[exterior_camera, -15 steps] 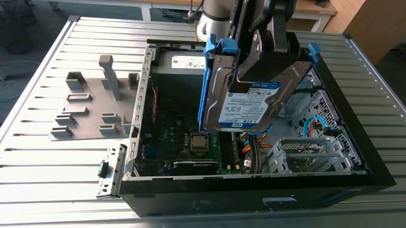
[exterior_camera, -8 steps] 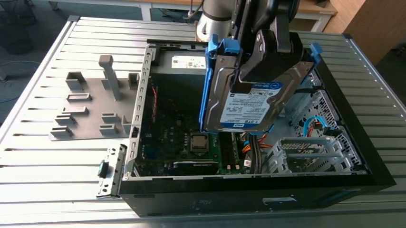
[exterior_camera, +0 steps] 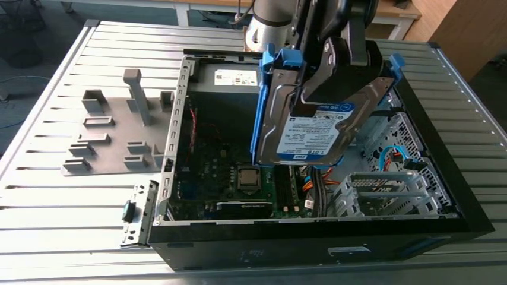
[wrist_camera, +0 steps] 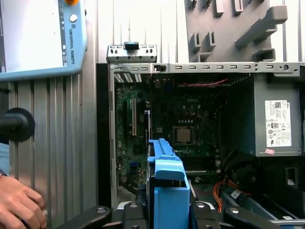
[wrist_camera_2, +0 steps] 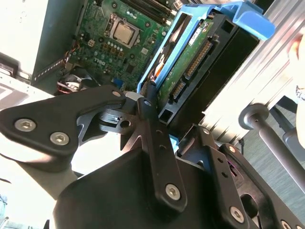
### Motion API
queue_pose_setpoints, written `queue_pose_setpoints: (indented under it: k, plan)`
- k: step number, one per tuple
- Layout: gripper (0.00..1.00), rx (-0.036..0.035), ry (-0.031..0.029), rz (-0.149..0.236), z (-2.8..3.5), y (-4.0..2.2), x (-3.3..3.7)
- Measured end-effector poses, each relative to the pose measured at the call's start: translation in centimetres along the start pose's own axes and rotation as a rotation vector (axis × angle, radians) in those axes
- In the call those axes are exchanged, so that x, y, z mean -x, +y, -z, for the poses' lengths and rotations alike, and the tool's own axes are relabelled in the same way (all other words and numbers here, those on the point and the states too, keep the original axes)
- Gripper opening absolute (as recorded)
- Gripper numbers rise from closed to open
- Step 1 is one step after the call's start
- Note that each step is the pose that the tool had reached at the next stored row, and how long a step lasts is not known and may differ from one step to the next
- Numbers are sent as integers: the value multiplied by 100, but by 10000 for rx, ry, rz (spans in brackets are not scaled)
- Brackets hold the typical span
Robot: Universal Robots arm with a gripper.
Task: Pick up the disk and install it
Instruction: 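Pick up the disk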
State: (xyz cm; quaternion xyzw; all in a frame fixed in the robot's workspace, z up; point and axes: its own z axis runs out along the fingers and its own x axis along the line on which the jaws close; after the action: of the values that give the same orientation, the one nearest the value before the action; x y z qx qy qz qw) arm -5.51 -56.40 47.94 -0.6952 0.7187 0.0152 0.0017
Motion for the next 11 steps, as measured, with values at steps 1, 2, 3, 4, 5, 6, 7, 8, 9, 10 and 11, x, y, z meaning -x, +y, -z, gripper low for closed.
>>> queue_pose_setpoints:
  k: [1,2,3,4,5,6,7,8,9,10,11]
  plan:
    - [37,0,1,-1,0,-3,0]
    - [37,0,2,0,0,-7,0]
    - [37,0,4,0,0,-11,0]
    - [37,0,5,0,0,-14,0]
    - [37,0,6,0,0,-18,0]
    - [37,0,7,-1,0,-21,0]
    - [37,0,8,-1,0,-24,0]
    - [37,-1,10,-1,0,-27,1]
    - [37,-1,11,-1,1,-31,1]
    - [37,-1,12,0,0,-34,1]
    - [37,-1,13,0,0,-39,1]
